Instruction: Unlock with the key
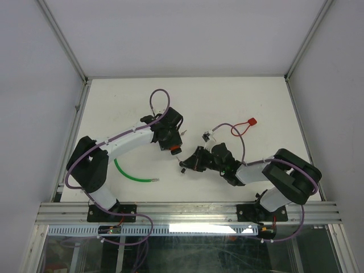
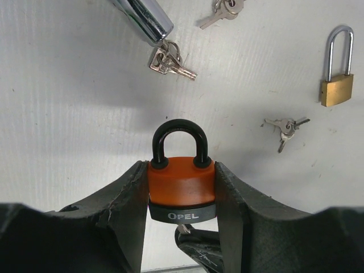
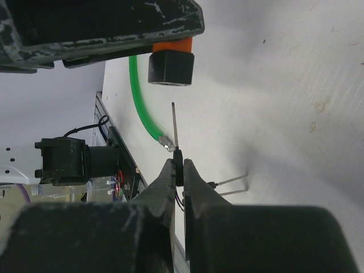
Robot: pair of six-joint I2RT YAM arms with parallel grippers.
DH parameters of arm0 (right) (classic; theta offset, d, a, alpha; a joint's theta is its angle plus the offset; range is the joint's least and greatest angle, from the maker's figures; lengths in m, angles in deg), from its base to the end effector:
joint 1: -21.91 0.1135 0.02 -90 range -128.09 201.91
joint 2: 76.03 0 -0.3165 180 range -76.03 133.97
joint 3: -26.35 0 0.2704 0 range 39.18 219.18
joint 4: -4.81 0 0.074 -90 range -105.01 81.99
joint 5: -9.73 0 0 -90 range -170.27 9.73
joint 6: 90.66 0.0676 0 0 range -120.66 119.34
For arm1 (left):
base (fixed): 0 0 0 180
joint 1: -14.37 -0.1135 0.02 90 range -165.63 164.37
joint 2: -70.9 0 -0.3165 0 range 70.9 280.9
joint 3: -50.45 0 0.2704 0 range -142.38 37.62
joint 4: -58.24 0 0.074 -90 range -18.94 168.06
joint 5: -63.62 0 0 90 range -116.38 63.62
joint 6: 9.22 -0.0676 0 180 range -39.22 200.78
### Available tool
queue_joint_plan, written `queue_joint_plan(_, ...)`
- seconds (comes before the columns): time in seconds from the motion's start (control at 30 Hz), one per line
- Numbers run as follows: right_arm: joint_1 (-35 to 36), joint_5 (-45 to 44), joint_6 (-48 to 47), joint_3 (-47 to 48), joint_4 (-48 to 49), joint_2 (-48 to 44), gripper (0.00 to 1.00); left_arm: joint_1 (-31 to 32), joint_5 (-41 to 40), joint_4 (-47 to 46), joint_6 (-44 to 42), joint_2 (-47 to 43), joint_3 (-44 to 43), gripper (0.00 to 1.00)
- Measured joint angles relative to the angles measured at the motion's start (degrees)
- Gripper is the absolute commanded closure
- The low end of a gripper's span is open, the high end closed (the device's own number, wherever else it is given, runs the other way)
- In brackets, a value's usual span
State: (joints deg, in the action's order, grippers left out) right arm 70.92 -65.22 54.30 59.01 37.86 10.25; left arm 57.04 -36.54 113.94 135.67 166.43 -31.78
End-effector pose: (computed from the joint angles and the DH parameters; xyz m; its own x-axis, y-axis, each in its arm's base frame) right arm 0.1771 0.2306 0.1627 -0.8597 0.2161 -0.4628 -0.3214 0.4755 0.8189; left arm 0.2757 -0.2380 0.2351 -0.9025 -0.2632 -0.3408 -0.2046 0.9585 -0.1984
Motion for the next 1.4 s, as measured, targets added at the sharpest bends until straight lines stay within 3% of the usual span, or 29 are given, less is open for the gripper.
queue_joint_plan(1.4,0.0,-5.4,2.8,0.1,0.1,-0.4,1.0,0.0,1.6,-2.0,0.9,-1.0,1.9,0.92)
